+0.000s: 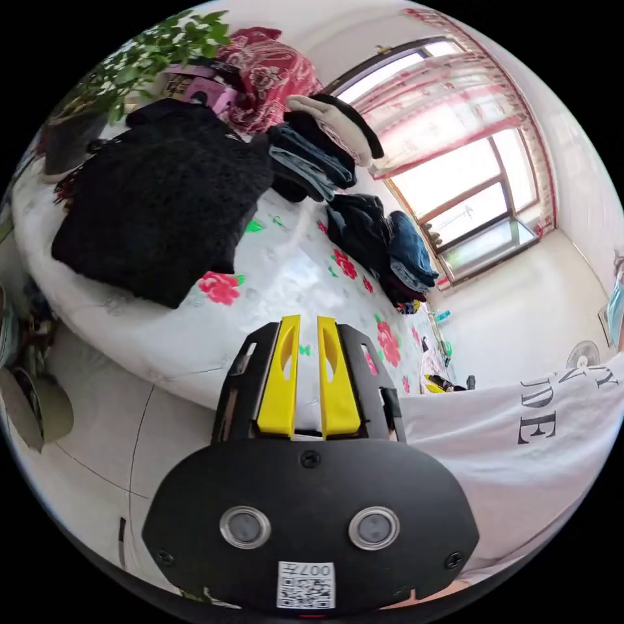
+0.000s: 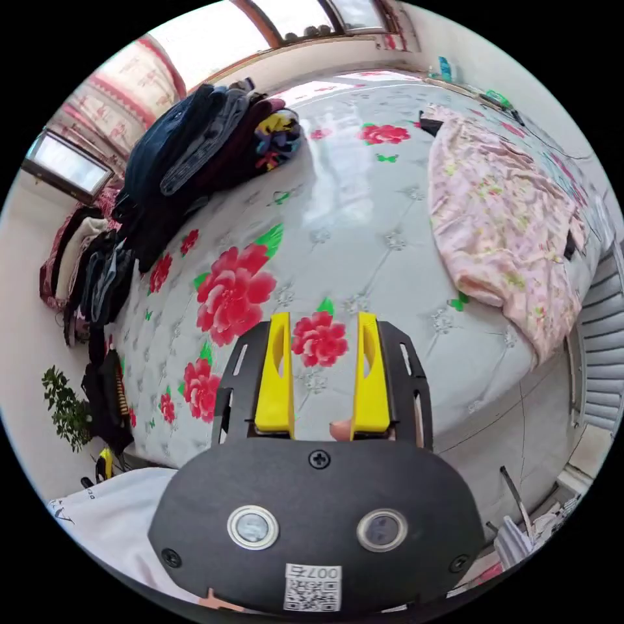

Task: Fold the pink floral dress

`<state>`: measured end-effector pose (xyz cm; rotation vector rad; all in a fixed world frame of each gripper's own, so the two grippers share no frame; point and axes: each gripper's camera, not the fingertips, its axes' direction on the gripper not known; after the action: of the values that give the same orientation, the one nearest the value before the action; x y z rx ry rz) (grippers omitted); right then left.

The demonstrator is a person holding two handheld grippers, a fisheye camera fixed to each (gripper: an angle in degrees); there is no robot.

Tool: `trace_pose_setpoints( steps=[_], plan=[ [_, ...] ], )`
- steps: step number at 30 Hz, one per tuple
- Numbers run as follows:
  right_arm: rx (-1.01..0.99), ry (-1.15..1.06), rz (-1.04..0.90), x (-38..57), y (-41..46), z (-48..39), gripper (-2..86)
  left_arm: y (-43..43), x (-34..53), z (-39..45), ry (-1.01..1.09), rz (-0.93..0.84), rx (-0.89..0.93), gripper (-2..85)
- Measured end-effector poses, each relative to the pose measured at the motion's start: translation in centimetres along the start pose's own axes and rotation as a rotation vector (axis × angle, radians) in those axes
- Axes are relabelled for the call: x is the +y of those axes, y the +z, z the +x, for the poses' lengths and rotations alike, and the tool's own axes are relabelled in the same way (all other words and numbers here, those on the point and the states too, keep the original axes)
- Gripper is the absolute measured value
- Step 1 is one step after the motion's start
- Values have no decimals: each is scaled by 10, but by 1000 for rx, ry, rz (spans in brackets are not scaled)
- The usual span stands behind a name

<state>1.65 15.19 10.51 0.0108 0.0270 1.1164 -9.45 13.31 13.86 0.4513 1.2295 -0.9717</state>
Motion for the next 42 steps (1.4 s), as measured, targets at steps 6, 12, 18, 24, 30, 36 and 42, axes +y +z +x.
trace_pose_setpoints(
  steps=[6, 12, 18, 24, 30, 36, 42],
  plan=[
    [110, 141, 66, -16, -31, 101, 124, 95, -3, 92, 148, -107, 81, 50],
    [267, 49, -64, -20, -3, 146, 95, 183, 20, 184, 274, -238, 120, 56],
    [157, -52, -11, -18, -25, 153, 11, 252, 57, 245, 334, -355, 116, 60],
    [-381, -443, 151, -22, -115, 60, 1, 281, 84, 283, 406, -380, 119, 63],
    [-883, -927, 142, 24, -174, -133, 15, 281, 94, 281, 410, -336, 151, 77],
    [-921, -1159, -33, 61, -179, -208, 71, 240, 82, 218, 332, -184, -36, 88],
    [-296, -629, -13, -9, -124, -45, 78, 183, 86, 130, 153, -57, -163, 88]
  ],
)
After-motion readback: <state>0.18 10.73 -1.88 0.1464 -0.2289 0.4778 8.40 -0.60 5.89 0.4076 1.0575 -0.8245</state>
